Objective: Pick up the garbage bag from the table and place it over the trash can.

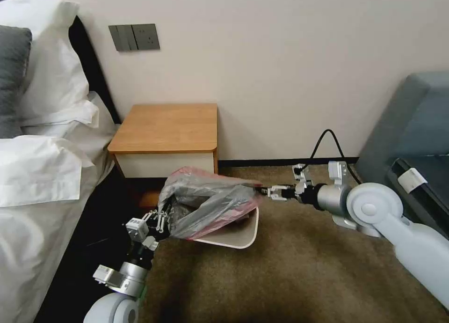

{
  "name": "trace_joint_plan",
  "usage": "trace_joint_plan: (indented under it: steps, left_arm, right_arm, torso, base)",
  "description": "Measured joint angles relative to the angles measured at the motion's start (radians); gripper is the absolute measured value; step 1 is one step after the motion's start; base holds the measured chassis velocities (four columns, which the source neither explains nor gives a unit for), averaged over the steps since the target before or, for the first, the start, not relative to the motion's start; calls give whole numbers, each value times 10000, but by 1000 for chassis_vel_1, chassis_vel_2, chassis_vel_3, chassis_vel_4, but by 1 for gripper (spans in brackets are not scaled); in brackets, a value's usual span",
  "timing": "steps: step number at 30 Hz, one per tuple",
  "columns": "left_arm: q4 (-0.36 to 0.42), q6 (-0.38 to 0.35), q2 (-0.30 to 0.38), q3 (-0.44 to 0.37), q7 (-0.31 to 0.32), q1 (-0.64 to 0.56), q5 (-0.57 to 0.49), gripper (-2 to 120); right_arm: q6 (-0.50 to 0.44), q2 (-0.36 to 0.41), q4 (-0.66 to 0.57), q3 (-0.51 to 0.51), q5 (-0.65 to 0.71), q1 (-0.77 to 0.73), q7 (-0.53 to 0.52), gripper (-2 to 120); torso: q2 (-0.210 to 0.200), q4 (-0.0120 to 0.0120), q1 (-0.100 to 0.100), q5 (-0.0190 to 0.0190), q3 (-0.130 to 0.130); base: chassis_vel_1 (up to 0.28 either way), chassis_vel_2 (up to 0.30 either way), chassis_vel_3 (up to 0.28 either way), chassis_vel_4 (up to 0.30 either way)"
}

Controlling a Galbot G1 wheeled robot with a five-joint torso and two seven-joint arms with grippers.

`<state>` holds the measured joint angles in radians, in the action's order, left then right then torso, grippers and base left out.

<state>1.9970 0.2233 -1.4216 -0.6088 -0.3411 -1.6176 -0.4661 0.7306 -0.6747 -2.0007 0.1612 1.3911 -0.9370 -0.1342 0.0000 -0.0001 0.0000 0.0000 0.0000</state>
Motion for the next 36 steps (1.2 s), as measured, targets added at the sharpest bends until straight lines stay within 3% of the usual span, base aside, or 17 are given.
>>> trace_joint_plan:
  steps: [4, 11, 14, 20, 22, 24, 25, 27, 28, 30, 36]
  left_arm:
    - [-70, -117, 11, 131, 346, 106, -30, 8]
    - [-221, -220, -30, 544, 1581, 353, 11, 8]
    - [-256, -353, -88, 697, 2078, 426, 88, 8]
    - [-259, -464, -124, 723, 2402, 423, 62, 8]
    - [-259, -473, -113, 706, 2622, 393, 96, 8]
    - [-259, -426, -119, 757, 2858, 393, 260, 8]
    - [-259, -426, -119, 757, 2858, 393, 260, 8]
    - [-256, -327, -161, 849, 3065, 405, 522, 8]
    - [-256, -327, -161, 849, 3065, 405, 522, 8]
    - [-187, -252, -189, 997, 3195, 377, 749, 8]
    - [-77, -168, -281, 1201, 3345, 361, 1178, 8]
  right_arm:
    - [0, 203, -284, 102, -115, -309, 286, 100]
    - [0, 361, -762, 413, -333, -905, 461, 100]
    - [-92, 328, -1003, 991, -776, -1383, 462, 100]
    - [-622, 143, -1564, 2351, -785, -2152, 382, 100]
    - [-1208, -203, -2786, 3084, 438, -2482, -834, 100]
    - [-1911, -607, -4043, 2769, 2272, -2303, -3050, 100]
    - [-1911, -607, -4043, 2769, 2272, -2303, -3050, 100]
    - [-2373, -1246, -4853, 2215, 4210, -2094, -4772, 100]
    - [-2373, -1246, -4853, 2215, 4210, -2094, -4772, 100]
    - [-2606, -2015, -5083, 1590, 5174, -2050, -5417, 100]
    - [-3007, -3242, -4895, 207, 5193, -1644, -6573, 100]
  torso:
    - [0, 0, 0, 2, 0]
    - [0, 0, 0, 0, 0]
    - [0, 2, 0, 2, 0]
    - [0, 0, 0, 0, -1]
    - [0, -1, 0, -1, -1]
    - [1, 3, 0, -4, -1]
    - [1, 3, 0, -4, -1]
    - [2, 3, -1, -3, -1]
    - [2, 3, -1, -3, -1]
    - [2, 0, 0, -1, -1]
    - [1, 1, -1, 1, -1]
  base:
    - [0, 0, 0, 0]
    - [0, 0, 0, 0]
    - [0, 0, 0, 0]
    - [0, 0, 0, 0]
    - [0, 0, 0, 0]
    - [0, 0, 0, 0]
    - [0, 0, 0, 0]
    - [0, 0, 0, 0]
    - [0, 0, 0, 0]
    - [0, 0, 0, 0]
    - [0, 0, 0, 0]
